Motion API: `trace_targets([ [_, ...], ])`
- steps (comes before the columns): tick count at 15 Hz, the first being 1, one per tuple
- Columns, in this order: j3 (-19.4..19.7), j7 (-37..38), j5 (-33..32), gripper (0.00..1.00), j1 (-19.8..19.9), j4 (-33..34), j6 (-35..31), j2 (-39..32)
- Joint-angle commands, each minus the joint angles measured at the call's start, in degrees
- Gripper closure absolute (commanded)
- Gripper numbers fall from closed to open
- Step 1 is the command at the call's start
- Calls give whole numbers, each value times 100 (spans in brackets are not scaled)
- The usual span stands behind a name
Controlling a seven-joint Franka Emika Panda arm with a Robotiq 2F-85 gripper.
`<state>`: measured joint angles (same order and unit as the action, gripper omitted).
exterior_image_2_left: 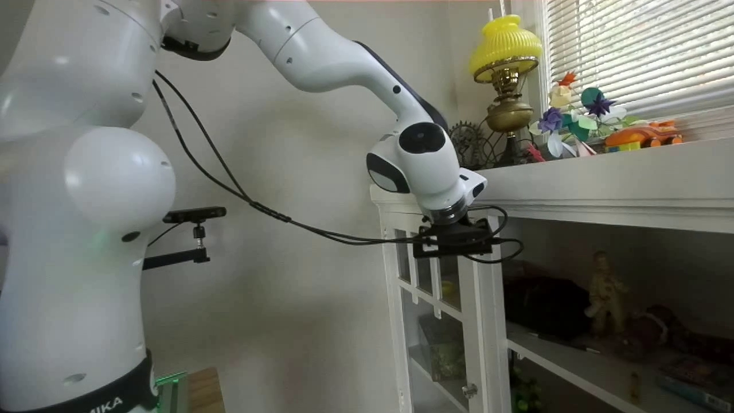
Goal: Open the closed cabinet door
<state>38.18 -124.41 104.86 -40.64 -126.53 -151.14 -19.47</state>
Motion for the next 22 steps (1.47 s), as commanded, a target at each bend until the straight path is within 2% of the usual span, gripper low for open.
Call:
trace_targets([
  [1, -201, -239, 244, 0, 242, 166, 169, -82],
  [2, -371, -262, 220, 0, 405, 199, 205, -67],
  [3, -1374, -352, 75, 0, 1341, 242, -64, 140],
  [4, -570, -270, 207, 0, 579, 222, 239, -35],
  [5, -746, -305, 193, 0, 723, 233, 248, -6],
  [6, -1754, -396, 45, 0, 1658, 258, -43, 190],
  [7, -943, -360, 211, 0, 881, 227, 240, 35],
  [8, -1113, -373, 167, 0, 1019, 235, 260, 59],
  [15, -1109, -420, 73, 0, 994, 108, 359, 232],
  [16, -2070, -501, -112, 0, 1875, 74, 122, 473],
  [17, -1283, -405, -46, 0, 1125, -5, 387, 418],
  [18, -1431, -410, -115, 0, 1257, -111, 456, 573],
  [19, -2279, -430, -306, 0, 2047, -170, 286, 803],
  [20, -2398, -414, -361, 0, 2126, -312, 315, 968],
  [21, -1893, -351, -328, 0, 1643, -436, 540, 1011],
  [22, -2689, -370, -489, 0, 2395, -541, 439, 1224],
])
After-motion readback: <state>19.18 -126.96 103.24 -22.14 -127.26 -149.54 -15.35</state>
